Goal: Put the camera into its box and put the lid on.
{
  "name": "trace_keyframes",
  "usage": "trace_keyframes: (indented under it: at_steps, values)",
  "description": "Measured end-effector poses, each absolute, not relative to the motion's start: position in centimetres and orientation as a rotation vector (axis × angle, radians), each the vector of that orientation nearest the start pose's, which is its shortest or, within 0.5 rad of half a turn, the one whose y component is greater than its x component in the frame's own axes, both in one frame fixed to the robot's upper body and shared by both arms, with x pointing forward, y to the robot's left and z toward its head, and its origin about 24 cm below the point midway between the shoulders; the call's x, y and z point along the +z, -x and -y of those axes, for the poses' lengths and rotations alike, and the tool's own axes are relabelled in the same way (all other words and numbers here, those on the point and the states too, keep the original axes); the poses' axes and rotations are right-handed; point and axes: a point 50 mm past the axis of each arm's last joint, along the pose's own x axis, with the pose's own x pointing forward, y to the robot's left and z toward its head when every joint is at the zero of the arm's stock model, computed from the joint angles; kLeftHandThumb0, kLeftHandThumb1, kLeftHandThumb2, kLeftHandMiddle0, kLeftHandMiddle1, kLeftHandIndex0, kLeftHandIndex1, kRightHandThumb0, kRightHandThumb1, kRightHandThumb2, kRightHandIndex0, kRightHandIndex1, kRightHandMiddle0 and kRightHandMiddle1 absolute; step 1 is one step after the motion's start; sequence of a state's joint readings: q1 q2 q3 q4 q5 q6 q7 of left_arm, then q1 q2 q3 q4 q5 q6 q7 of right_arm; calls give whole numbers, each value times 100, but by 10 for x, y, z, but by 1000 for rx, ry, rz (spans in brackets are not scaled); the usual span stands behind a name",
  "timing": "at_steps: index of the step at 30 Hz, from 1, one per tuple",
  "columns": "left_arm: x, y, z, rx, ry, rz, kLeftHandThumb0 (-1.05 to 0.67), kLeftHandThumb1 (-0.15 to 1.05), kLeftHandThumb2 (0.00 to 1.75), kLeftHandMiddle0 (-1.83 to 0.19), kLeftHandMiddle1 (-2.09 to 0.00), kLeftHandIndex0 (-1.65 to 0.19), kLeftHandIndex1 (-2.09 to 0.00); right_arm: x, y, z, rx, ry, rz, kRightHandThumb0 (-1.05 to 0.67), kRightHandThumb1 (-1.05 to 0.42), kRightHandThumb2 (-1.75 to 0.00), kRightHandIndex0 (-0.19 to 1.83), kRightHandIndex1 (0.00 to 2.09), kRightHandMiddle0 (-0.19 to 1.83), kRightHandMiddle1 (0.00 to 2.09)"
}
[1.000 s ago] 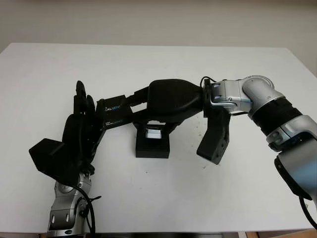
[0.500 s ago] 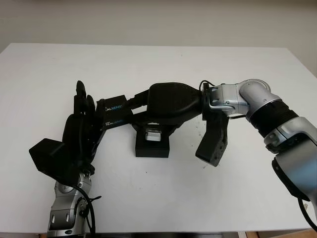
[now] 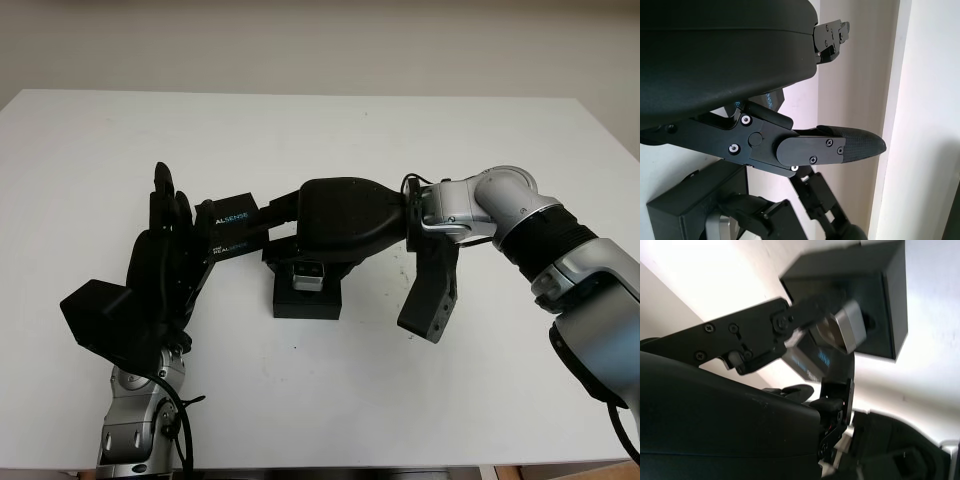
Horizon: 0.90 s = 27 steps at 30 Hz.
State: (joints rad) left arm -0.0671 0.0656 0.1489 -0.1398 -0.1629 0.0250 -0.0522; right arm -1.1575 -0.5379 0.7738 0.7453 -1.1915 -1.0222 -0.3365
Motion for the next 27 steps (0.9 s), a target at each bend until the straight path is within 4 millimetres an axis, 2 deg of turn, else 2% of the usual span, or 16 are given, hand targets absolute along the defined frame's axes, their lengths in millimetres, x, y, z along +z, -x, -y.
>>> trace_keyframes:
  at_steps: [2,6,11,15,20,22,24,27]
  values:
    - [92,-262,-189,58,88,199,-73,105,42,19,0,19,0,169,-338,72,1100,1780,1220,-69,-90,-5,14,2,14,44]
    - [93,-261,-188,55,88,203,-72,105,41,19,0,19,0,178,-335,72,1124,1836,1161,-77,-90,-6,-1,0,2,27]
    - [93,-261,-188,54,88,204,-72,105,40,19,0,19,0,192,-331,73,1148,1889,1016,-80,-91,-5,-17,1,-10,16]
    - [93,-261,-188,54,91,204,-72,105,39,19,0,19,0,220,-324,73,1092,1928,982,-89,-93,-6,-19,1,-15,12]
    - [93,-261,-188,54,92,204,-73,105,39,19,0,19,0,251,-316,76,1028,1908,913,-87,-93,-6,-19,0,-19,8]
    - [93,-261,-188,53,92,204,-72,105,39,19,0,19,0,263,-314,80,1027,1842,865,-85,-93,-6,-19,0,-19,7]
    - [93,-261,-188,52,92,205,-72,105,39,19,0,19,0,278,-315,87,1004,1705,831,-86,-94,-6,-19,0,-18,6]
    - [93,-261,-188,54,95,205,-73,105,38,19,0,19,0,292,-316,95,945,1558,841,-92,-103,-14,-16,3,-16,7]
